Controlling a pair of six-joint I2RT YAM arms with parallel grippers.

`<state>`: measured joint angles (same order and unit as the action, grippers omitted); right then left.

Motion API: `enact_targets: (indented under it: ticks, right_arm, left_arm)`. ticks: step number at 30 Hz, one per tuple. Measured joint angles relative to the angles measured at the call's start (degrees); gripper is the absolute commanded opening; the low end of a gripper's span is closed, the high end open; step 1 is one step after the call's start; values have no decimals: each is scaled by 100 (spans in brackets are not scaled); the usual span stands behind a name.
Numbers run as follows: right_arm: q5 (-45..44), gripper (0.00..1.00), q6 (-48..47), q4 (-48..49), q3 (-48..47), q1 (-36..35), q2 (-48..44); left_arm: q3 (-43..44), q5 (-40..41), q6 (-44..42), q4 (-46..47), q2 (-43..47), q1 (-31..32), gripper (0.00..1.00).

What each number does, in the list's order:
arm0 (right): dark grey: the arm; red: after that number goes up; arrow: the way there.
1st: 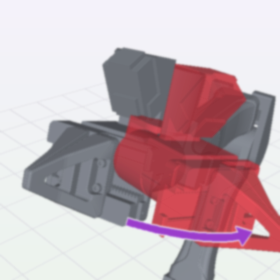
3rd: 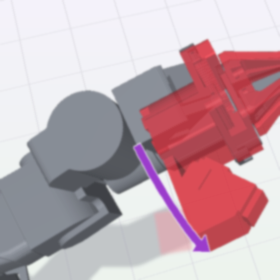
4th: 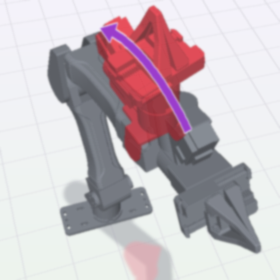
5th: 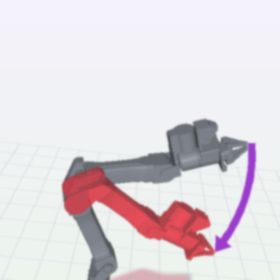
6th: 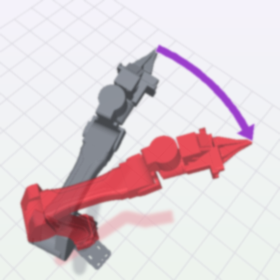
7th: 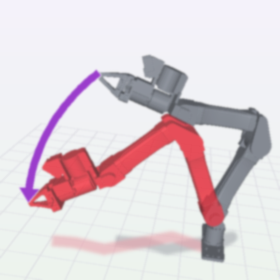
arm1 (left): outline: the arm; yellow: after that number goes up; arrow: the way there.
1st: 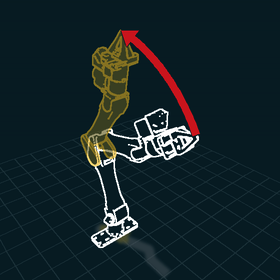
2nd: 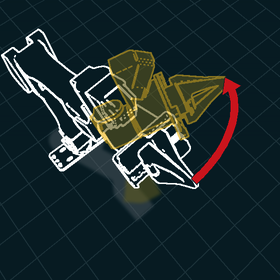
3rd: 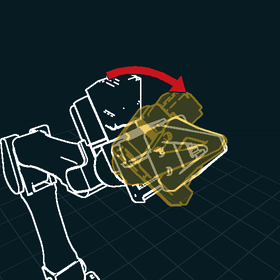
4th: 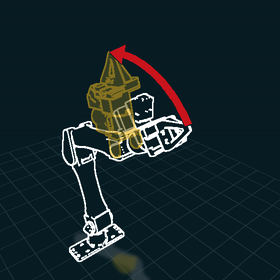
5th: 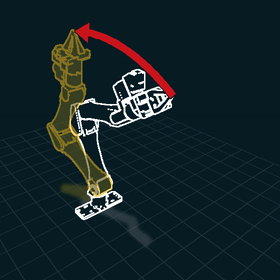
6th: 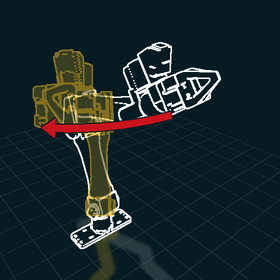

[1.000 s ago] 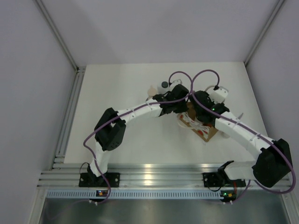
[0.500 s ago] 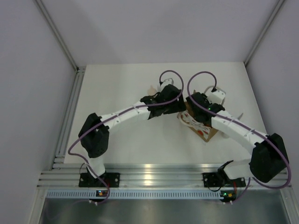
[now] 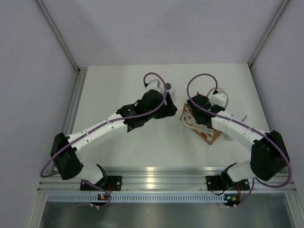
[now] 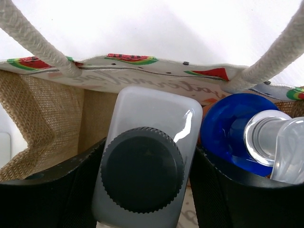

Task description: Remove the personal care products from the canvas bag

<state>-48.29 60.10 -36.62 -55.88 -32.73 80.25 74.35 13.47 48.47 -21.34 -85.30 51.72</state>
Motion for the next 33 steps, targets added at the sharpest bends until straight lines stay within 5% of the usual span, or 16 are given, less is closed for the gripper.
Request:
enact_targets:
  ticks: [2, 8, 12, 33]
  right_arm:
    - [-44, 58, -2, 2, 0, 0, 48]
    - [-225, 17, -59, 13, -2, 0, 138]
    - [-240, 0, -107, 24, -2, 0, 144]
    - [146, 0, -2354, 1143, 85, -28, -879]
  left_arm:
    - [-221, 37, -81, -15, 350, 0, 74]
    - [-645, 260, -363, -28, 1534, -2, 70]
    - [-772, 431, -507, -140, 2240, -2, 70]
    - [-850, 1856, -1416, -2291, 4544, -7, 73]
